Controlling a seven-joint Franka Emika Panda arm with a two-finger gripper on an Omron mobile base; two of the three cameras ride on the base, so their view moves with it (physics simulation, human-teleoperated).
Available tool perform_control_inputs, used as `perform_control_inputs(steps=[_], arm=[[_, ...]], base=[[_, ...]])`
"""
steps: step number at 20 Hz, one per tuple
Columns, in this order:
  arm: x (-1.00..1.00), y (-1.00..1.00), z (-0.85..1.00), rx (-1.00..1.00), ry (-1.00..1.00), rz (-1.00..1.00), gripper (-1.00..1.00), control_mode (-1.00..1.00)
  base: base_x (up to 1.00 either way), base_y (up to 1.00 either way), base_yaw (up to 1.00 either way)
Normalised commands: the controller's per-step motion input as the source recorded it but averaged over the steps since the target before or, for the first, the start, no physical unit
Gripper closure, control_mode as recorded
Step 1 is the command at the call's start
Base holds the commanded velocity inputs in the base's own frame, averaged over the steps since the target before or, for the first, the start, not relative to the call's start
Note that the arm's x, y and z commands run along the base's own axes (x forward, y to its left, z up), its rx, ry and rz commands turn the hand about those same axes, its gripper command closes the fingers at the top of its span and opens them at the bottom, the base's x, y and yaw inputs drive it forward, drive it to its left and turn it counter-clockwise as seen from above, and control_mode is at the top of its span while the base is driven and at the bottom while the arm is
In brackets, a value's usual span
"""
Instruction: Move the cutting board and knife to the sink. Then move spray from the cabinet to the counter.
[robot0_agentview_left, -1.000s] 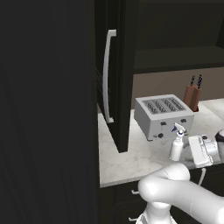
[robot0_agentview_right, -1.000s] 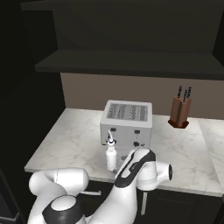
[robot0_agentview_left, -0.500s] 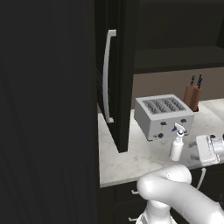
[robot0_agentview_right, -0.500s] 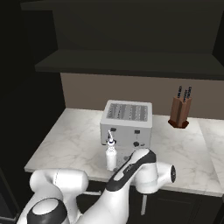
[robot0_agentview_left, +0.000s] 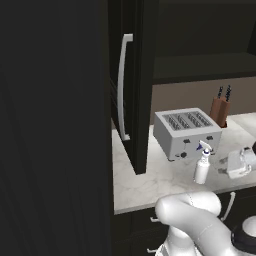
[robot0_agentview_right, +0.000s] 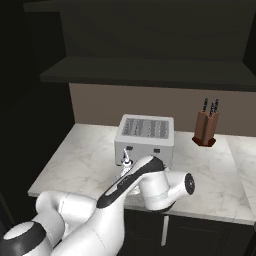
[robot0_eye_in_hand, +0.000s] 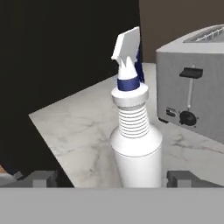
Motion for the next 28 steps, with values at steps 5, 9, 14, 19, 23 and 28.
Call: perform_control_inputs(steps=[5, 9, 14, 19, 23, 28], arm=[[-0.24, 0.02, 0.49, -0.05, 0.03, 0.00, -1.00, -1.00], [-0.19, 0.07, 0.47, -0.04, 0.12, 0.00, -1.00, -1.00], [-0.13, 0.11, 0.34, -0.01, 0.05, -0.03, -1.00, -1.00], [-0.21, 0.15, 0.28, 0.00, 0.01, -0.24, -1.00, -1.00], [-0.25, 0.21, 0.19, 0.00, -0.06, -0.28, -1.00, -1.00], [-0.15, 0.26, 0.18, -0.08, -0.07, -0.21, -1.00, -1.00]], base=[[0.00, 0.00, 0.00], [0.00, 0.00, 0.00], [0.00, 0.00, 0.00], [0.00, 0.00, 0.00], [0.00, 0.00, 0.00], [0.00, 0.00, 0.00]])
